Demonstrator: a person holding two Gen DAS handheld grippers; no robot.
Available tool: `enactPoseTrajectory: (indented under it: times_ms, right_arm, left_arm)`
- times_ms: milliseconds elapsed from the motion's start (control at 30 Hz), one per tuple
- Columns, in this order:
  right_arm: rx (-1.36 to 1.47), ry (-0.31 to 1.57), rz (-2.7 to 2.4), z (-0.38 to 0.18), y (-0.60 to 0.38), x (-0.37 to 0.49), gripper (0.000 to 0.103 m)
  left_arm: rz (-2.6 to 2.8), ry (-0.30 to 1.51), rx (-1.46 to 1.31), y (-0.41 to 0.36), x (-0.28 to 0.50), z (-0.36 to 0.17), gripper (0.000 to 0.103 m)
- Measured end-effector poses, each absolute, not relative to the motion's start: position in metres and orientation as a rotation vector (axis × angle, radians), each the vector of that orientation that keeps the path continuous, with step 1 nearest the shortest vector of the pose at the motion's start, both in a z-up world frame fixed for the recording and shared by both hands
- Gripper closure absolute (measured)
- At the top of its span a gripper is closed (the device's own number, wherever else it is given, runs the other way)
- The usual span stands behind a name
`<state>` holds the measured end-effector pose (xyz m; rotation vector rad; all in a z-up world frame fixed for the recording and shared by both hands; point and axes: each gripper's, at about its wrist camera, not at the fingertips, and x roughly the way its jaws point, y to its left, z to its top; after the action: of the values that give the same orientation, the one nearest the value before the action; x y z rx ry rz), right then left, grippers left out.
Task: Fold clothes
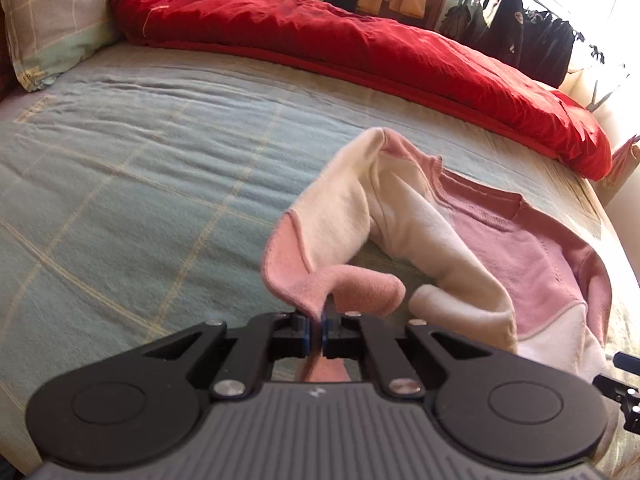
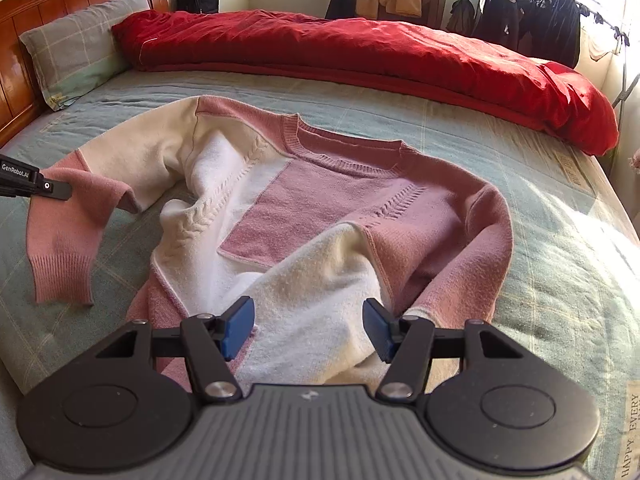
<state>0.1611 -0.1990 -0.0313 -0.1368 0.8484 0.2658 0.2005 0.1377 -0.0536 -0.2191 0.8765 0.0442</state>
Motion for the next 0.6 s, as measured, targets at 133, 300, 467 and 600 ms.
enactPoseTrajectory:
  times_ms: [133, 300, 467, 600]
  right_arm:
    - [-0.136, 0.845, 0.255, -0.032, -0.2, 0.167, 0.038]
    - [-0.133, 0.849, 0.234, -0.033, -0.202, 0.174, 0.038]
    - [-0.133, 0.848, 0.21, -0.032, -0.206, 0.181, 0.038]
    - [-0.122, 0.847, 0.19, -0.033, -0.21, 0.19, 0.038]
  left_arm:
    - [0.089, 0.862, -0.15, 0.163, 0.218, -0.042, 0.1]
    - [0.163, 0.855, -0.079, 0.192, 0.244, -0.032, 0.1]
    - [0.232, 0.889, -0.091, 0.23, 0.273, -0.029, 0.1]
    - [0.28, 0.925, -0.126, 0.259, 0.296, -0.034, 0.1]
